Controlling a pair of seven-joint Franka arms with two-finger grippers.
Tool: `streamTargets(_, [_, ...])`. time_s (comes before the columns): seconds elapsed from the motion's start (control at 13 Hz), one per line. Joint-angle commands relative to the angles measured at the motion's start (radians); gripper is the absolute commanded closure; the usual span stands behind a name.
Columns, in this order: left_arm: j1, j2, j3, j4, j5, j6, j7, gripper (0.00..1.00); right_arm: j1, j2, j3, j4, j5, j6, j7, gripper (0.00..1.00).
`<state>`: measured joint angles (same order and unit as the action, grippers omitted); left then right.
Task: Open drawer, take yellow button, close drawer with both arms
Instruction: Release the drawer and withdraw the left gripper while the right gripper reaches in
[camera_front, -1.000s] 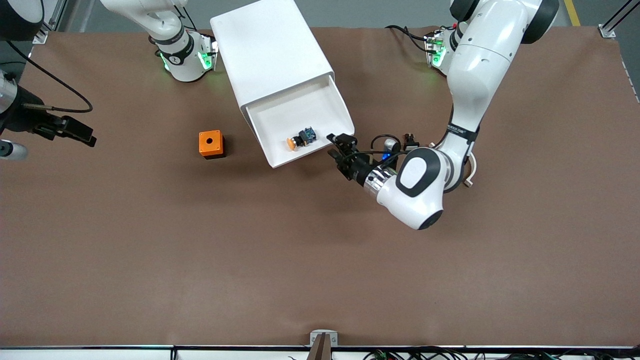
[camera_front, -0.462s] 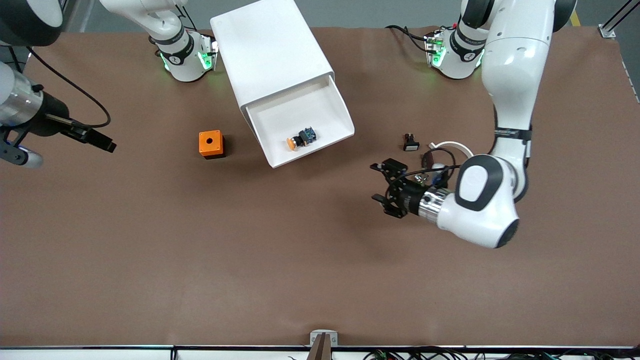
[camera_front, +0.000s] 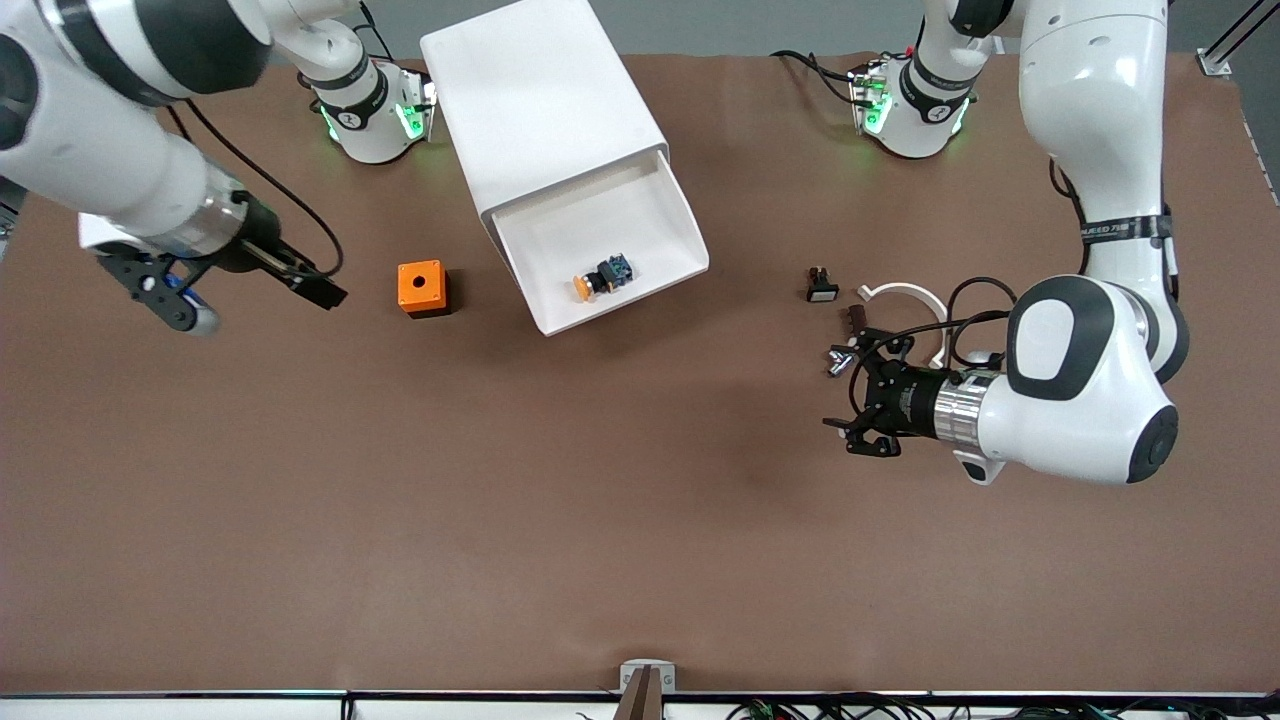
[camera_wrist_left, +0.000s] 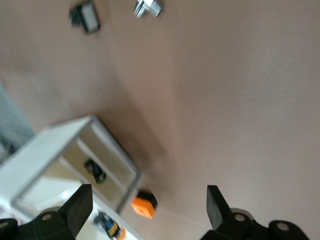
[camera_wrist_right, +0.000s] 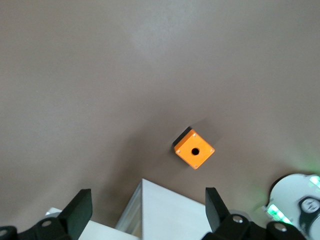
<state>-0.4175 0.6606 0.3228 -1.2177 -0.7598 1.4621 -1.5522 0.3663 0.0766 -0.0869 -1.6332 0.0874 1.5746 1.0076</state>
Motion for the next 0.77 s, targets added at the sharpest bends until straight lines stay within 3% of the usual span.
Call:
streamTargets(0.0, [-0.018,-0.038,0.001,-0.014,0.114,0.036,0.151,0.00,0.065,0.028,-0.010,0.003,0.012,0.037,0.173,0.00])
streamTargets(0.23, [-0.021,-0.041,-0.007,-0.014,0.210,0.038,0.401,0.00,0.121,0.032,-0.010,-0.043,0.078,0.142,0.304,0.00])
streamTargets(0.46, [-0.087,-0.039,-0.005,-0.013,0.316,0.090,0.428,0.00,0.219,0.057,-0.010,-0.077,0.094,0.250,0.448,0.00])
streamTargets(0.69, [-0.142,-0.030,-0.005,-0.014,0.326,0.181,0.492,0.00,0.316,0.093,-0.010,-0.109,0.094,0.356,0.583,0.00])
